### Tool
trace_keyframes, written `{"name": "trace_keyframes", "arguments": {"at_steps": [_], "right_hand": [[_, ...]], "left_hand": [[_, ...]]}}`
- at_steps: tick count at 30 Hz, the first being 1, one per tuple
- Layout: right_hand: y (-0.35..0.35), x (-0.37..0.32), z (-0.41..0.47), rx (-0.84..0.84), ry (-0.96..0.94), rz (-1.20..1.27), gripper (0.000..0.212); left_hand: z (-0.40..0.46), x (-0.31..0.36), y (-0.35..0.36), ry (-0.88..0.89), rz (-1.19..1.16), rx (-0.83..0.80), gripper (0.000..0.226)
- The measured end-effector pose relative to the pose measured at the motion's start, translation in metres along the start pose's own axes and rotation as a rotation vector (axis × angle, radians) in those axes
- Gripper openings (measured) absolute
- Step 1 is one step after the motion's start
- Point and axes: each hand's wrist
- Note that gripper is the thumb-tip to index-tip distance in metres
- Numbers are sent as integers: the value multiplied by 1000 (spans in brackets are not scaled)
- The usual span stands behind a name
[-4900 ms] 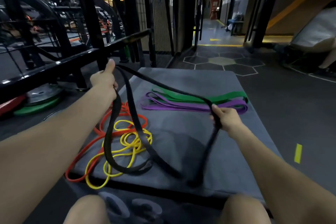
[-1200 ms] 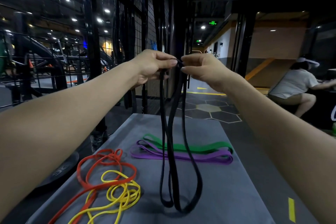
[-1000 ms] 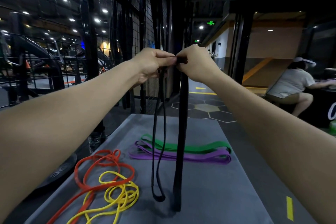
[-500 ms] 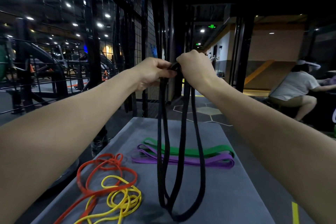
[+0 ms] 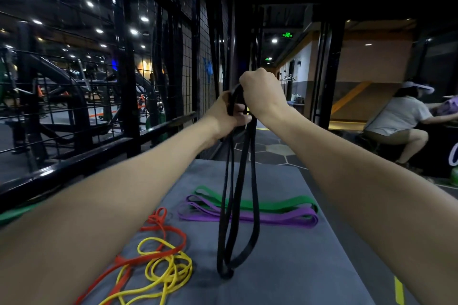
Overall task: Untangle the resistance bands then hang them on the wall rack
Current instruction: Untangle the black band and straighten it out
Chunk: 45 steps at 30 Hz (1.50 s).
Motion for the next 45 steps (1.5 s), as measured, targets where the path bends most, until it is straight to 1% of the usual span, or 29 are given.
{"name": "trace_keyframes", "arguments": {"at_steps": [2, 4, 6, 12, 15, 16, 17, 19, 21, 23, 27, 29, 31, 35, 38, 40, 42, 45], "right_hand": [[9, 7, 3, 53, 53, 80, 21], [17, 16, 4, 97, 112, 149, 20], [22, 26, 3, 121, 162, 184, 21], [31, 44, -6, 184, 234, 247, 28], [30, 50, -14, 219, 273, 308, 29], [30, 52, -16, 238, 290, 329, 28], [30, 54, -20, 256, 310, 349, 28], [29, 59, -26, 270, 357, 381, 31], [28, 66, -34, 276, 405, 410, 33], [28, 74, -47, 280, 469, 437, 34], [45, 87, -75, 248, 627, 439, 34], [59, 86, -86, 241, 695, 480, 32], [78, 81, -93, 205, 753, 506, 29], [128, 60, -97, 144, 800, 596, 25], [170, 48, -94, 123, 860, 718, 26], [197, 45, -98, 106, 923, 774, 25], [222, 47, -113, 85, 997, 789, 24], [252, 56, -154, 43, 1129, 768, 23]], "left_hand": [[6, -14, 11, -44, -60, 48, 49], [12, -26, 20, -80, -45, 69, 44], [16, -35, 28, -97, -59, 53, 37], [21, -46, 50, -122, -231, -83, 22], [19, -49, 60, -131, -264, -195, 10], [18, -51, 62, -125, -246, -226, 12], [18, -53, 63, -115, -198, -242, 17], [18, -60, 65, -103, -78, -218, 27], [20, -69, 65, -116, 33, -190, 24], [21, -80, 63, -134, 123, -199, 16], [25, -105, 48, -164, 270, -220, 15], [33, -119, 35, -202, 410, -233, 13], [46, -128, 13, -203, 575, -210, 13], [68, -123, -42, -158, 878, -162, 17], [82, -123, -65, -174, 1044, -171, 14], [91, -130, -64, -186, 1102, -181, 14], [99, -148, -51, -192, 1094, -202, 16], [104, -197, -9, -191, 1052, -258, 15]]}}
Point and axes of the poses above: each hand's wrist, its own z-axis towards the middle knuckle, its own y-axis out of the palm, x = y × z, and after that the axes turned 14 degrees about -y, right-handed
